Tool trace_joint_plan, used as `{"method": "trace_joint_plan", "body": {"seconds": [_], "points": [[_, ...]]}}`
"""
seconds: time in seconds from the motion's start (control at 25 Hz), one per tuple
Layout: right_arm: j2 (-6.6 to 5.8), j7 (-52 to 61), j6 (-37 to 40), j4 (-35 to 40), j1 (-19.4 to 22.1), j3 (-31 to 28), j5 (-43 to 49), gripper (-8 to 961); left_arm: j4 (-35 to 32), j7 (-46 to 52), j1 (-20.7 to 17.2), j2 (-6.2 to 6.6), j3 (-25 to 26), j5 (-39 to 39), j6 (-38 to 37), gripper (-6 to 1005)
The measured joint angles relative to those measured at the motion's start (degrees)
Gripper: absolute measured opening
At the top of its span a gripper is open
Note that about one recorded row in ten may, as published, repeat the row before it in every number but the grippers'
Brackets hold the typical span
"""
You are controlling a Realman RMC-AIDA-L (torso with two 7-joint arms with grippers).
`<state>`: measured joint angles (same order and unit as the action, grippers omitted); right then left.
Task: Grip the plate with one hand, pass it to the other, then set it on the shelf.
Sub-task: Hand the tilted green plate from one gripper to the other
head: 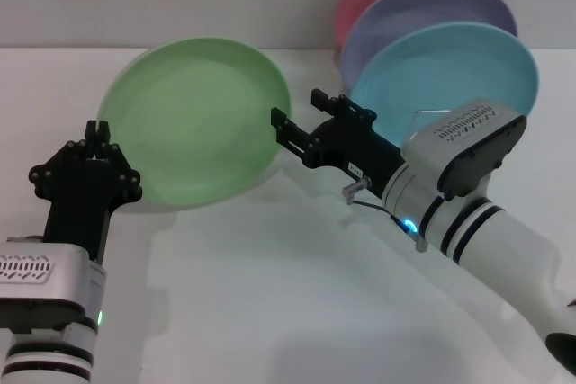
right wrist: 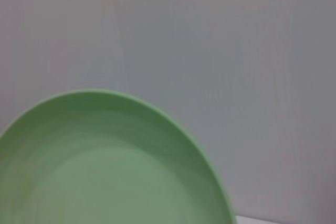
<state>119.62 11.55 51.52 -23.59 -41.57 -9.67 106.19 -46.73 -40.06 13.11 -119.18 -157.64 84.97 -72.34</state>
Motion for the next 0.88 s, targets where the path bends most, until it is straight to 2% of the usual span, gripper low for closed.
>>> {"method": "trace_joint_plan", "body": {"seconds": [0.64,0.88], "points": [[0.09,-0.04,-0.19,0.21,-0.55,-0.26,0.00,537,-0.82,-0.97,0.05,0.00,-0.74,0.73,-0.52,67],[0.09,-0.04,-0.69,0.22,-0.77,-0.74,-0.03,345,-0.82,-0.99,0.09,0.00,-0.74,0.72,-0.52,68]]}}
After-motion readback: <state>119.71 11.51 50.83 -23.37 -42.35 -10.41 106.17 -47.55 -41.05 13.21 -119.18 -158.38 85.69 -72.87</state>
